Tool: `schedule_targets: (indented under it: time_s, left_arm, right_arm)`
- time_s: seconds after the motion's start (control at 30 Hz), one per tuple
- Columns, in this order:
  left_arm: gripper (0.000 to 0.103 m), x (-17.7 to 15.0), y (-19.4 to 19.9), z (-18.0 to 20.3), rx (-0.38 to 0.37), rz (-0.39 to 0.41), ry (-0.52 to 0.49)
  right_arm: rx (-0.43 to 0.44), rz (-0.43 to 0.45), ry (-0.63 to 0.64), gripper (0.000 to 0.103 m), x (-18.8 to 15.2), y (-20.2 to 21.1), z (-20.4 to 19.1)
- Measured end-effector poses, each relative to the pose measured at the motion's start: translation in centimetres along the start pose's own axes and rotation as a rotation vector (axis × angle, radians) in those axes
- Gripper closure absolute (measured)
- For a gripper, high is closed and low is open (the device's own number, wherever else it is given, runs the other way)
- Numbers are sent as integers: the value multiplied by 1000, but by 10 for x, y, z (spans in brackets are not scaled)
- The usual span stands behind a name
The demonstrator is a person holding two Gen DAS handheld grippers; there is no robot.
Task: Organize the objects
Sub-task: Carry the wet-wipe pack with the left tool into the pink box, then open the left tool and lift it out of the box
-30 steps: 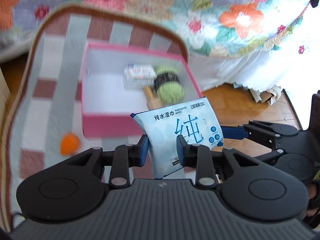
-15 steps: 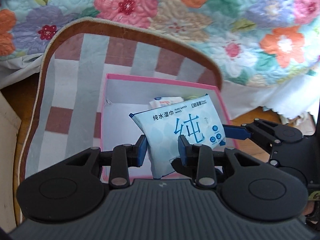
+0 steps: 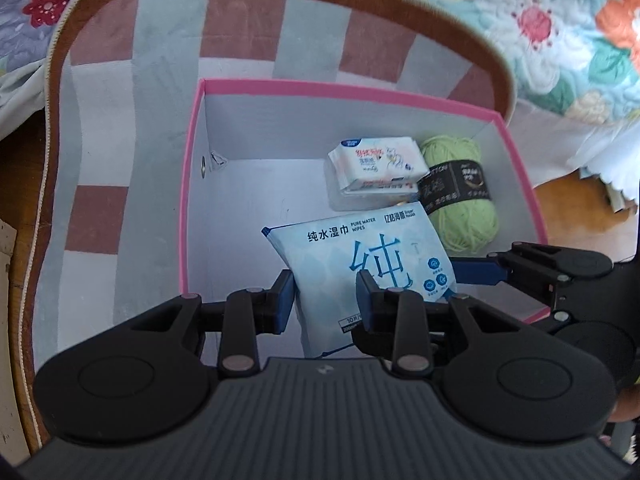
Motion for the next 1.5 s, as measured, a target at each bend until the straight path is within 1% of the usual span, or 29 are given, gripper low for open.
schedule_targets:
  time_s: [0.2,0.33,0.43,0.5,0.57,0.63,0.73,0.83,0.93,1.13,1.23,1.3,1.33,1.37,1.4,1.5]
  left_arm:
    - [72,-1,-17,-2,21,-32,12]
    - [72,0,-25,-3,37,-36,16]
    - [71,0,-27,-3,58,-24,14]
    - [66,0,-23,-2,54,-10,16]
    - [61,1,-16,-1,71,18,10]
    - [61,1,-8,0,96,42,-3]
    - [60,-2,6,2,101,47,-9]
    - [59,-8,25,6,108,45,-19]
    - [55,-15,49,11,117,47,-28]
    - [45,-29,107,23,111,47,-55]
    - [41,-37,137,28,114,62,-71]
    - [37,-44,155,34,111,74,-84]
    - [36,-48,164,37,122,88,-92]
    - [32,-52,171,39,140,108,-99]
    - [25,-56,178,42,158,129,-107]
    - [17,-70,191,53,188,172,-125]
  right_arm:
    - [30,-54,-58,16,-5,-15,10]
    - [18,-74,-65,16,-8,-22,15]
    - [4,-88,-72,16,-11,-26,17]
    - [-26,-78,-43,17,-12,-25,16]
    - [-48,-55,-15,17,-10,-19,14]
    - [-54,-51,-5,17,-8,-15,14]
    - [-41,-30,-10,17,-9,-4,13]
    - [-27,-19,-3,17,-13,11,8]
    - [-14,-6,25,17,-18,32,-4]
    - [14,51,129,17,-28,95,-41]
    - [19,72,171,17,-35,125,-59]
    - [26,85,207,17,-41,145,-71]
    - [29,88,226,17,-45,153,-76]
    - [27,94,243,17,-49,160,-81]
    - [26,103,258,17,-54,168,-85]
    - [23,134,274,17,-67,186,-90]
Point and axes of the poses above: each gripper's, at about its wrist camera, not at the fingertips, and y roughly against the way its jaws point, z to its right, x to its top, the point moved 7 cm from there along -y, roughly the way its jaws point, and after that the axes turned 4 degrees about y, right-handed, at the moved point
